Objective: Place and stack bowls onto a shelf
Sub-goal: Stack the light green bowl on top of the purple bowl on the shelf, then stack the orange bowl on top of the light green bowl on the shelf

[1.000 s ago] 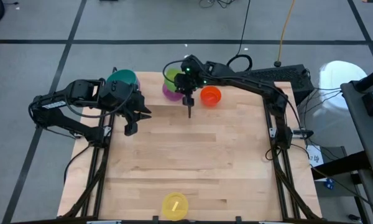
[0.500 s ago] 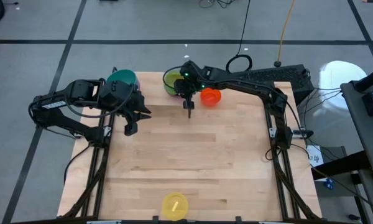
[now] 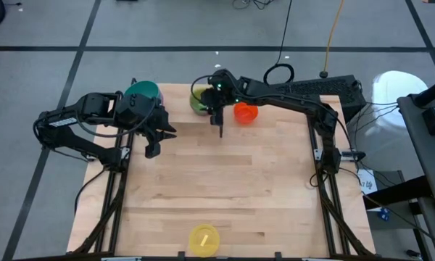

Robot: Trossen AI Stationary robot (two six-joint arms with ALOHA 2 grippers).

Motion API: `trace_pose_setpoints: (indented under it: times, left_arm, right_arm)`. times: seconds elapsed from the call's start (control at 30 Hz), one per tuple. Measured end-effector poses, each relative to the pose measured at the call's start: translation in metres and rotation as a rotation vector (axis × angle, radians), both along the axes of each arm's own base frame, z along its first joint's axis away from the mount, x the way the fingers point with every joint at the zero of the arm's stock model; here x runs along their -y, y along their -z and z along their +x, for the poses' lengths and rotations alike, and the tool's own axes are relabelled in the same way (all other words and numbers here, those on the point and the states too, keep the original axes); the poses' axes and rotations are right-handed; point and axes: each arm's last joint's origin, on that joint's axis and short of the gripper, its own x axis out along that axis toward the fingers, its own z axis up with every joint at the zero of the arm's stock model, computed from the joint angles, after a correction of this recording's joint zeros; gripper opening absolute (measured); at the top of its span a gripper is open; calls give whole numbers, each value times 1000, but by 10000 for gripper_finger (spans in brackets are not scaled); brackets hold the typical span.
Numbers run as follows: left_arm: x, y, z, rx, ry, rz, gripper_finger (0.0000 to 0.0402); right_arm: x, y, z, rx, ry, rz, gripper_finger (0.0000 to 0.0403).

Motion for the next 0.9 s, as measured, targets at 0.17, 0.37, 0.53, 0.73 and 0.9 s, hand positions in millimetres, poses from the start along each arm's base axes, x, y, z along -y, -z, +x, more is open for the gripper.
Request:
trace_pose_setpoints:
  times: [0.17,0.37,0.53,0.73,0.9]
  left_arm:
    - [0,0,0,0,0,0,88]
    - [0,0,0,0,0,0,88]
    - [0,0,0,0,0,0,88]
    - [0,0,0,0,0,0,88]
    - [0,0,0,0,0,0,88]
  right_arm:
    - [-2,-20,-10,30,44,-72,154]
    - [-14,-54,-44,-4,68,-95,153]
    - [-25,-65,-90,-233,90,-40,151]
    - [-19,-42,-130,-464,163,53,151]
    - [-14,1,-154,-548,128,37,150]
